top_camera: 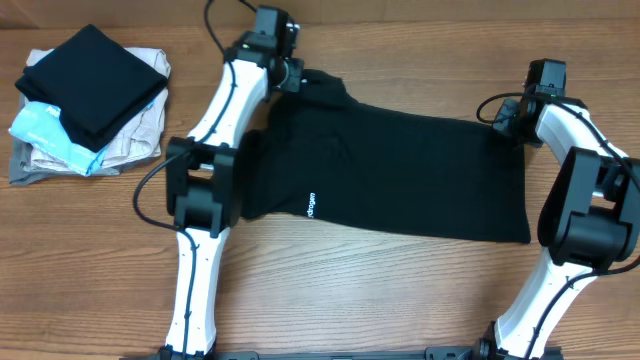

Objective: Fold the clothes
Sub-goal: 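Fold the top edge down toward the bottom edge with both grippers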

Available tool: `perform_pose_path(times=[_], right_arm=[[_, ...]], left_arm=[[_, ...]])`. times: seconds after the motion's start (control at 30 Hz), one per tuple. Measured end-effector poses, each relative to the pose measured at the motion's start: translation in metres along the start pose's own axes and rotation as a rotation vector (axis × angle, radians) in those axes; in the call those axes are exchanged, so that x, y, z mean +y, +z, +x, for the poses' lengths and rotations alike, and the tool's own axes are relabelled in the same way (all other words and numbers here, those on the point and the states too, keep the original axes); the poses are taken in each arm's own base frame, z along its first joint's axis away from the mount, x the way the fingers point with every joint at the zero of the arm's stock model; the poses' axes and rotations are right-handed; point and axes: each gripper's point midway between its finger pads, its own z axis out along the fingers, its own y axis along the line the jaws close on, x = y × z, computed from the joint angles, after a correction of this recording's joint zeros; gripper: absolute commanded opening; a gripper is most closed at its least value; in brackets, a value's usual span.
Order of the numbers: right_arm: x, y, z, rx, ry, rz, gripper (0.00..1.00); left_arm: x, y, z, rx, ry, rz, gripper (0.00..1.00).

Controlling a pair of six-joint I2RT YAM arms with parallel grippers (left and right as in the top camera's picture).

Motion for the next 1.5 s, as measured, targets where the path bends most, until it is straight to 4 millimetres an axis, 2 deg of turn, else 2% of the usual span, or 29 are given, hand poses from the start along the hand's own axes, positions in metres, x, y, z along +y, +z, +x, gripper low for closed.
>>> perform_pose_path(times=[0.1,0.23,0.33,0.43,0.5,0.6,0.7,0.93,1.13,1.33,1.5], right_arm=[[0.002,-0.007,0.008,0.038,-0.01,-0.019,0.04],[0.006,-0.028,0.011,0.058,-0.016,-0.048,0.04],[0.006,-0.053,0.009,0.056,-0.017,-0.063,0.04],[0.004,-0.079,0.011,0.062,-0.018,-0.067,0.04],[0.001,-0.093,0.018,0.086,-0.019,-0.063,0.04],[-0.004,-0.104,0.037,0.158,-0.016,-0.044,0.04],[-0.013,-0.107,0.058,0.244,0.019,-0.001,0.04],[-0.034,-0.108,0.096,0.377,0.112,0.1,0.04],[-0.044,-0.107,0.132,0.485,0.154,0.155,0.04],[-0.048,-0.113,0.144,0.534,0.168,0.181,0.04],[-0.048,-0.113,0.145,0.538,0.175,0.185,0.04]], left_arm=[[0.007,-0.029,-0.001,0.02,-0.015,-0.008,0.04],[0.009,-0.085,-0.013,0.003,-0.023,-0.012,0.04],[0.002,-0.123,-0.015,0.001,-0.02,-0.003,0.04],[-0.003,-0.146,-0.003,0.049,-0.028,0.018,0.04],[-0.006,-0.151,0.01,0.103,-0.04,0.032,0.04],[-0.007,-0.155,0.037,0.213,-0.072,0.038,0.04],[-0.007,-0.159,0.056,0.294,-0.098,0.031,0.04],[-0.007,-0.171,0.086,0.425,-0.159,0.015,0.04],[-0.007,-0.181,0.108,0.522,-0.184,-0.029,0.04],[0.001,-0.179,0.127,0.589,-0.207,-0.103,0.04],[0.002,-0.157,0.171,0.726,-0.215,-0.128,0.04]])
